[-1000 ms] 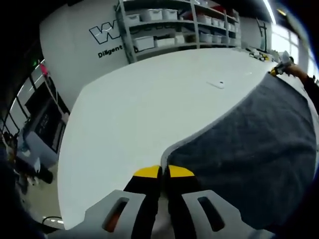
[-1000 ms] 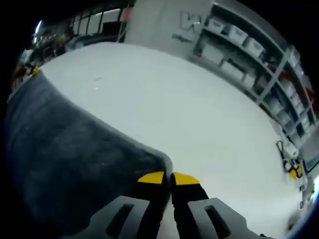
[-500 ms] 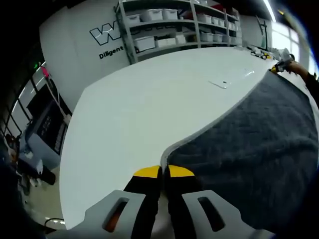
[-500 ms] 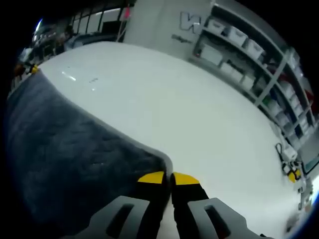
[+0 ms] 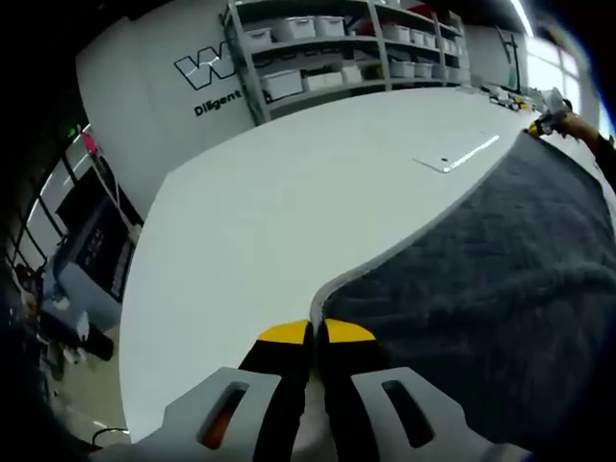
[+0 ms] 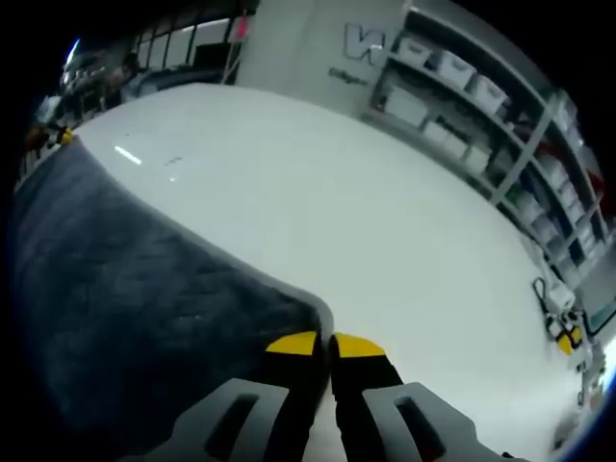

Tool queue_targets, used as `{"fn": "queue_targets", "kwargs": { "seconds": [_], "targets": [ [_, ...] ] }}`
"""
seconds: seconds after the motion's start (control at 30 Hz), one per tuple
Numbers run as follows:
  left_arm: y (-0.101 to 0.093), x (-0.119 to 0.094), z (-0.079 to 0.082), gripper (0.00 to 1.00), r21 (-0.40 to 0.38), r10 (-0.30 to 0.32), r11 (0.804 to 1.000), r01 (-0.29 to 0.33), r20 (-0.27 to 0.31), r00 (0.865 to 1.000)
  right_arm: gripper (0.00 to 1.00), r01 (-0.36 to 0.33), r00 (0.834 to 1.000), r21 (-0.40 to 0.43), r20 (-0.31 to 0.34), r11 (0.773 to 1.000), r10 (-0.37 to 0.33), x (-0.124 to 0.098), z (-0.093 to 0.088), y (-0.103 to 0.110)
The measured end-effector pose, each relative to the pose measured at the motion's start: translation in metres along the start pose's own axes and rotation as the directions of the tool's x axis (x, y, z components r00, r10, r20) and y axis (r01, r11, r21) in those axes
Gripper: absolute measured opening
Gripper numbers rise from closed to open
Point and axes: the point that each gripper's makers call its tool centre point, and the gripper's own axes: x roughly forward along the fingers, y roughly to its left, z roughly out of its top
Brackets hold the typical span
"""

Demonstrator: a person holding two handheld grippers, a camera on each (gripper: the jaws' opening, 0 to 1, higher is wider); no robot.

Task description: Open the folded towel by lifting each exposed corner and separating the folded layers until the towel lies flat within the target outline without major curled edges

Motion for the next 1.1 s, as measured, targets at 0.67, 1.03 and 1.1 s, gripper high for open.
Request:
{"fn": "queue_targets", "kwargs": {
  "seconds": [0.67, 1.03, 1.1],
  "targets": [
    [0.0, 0.003, 0.003, 0.03, -0.019, -0.009, 1.0, 0.01, 0.035, 0.999, 0.0, -0.001, 1.0, 0.015, 0.02, 1.0, 0.001, 0.003, 0.002, 0.0],
    [0.002, -0.005, 0.009, 0.25, -0.011, 0.039, 0.999, -0.038, 0.054, 0.998, 0.35, 0.02, 0.992, 0.069, 0.125, 0.997, -0.029, -0.015, 0.016, -0.009],
    [-0.002, -0.008, 0.012, 0.39, -0.03, 0.023, 0.999, -0.021, 0.064, 0.998, 0.62, 0.051, 0.989, 0.043, 0.136, 0.998, -0.057, -0.016, 0.018, -0.015]
  ]
}}
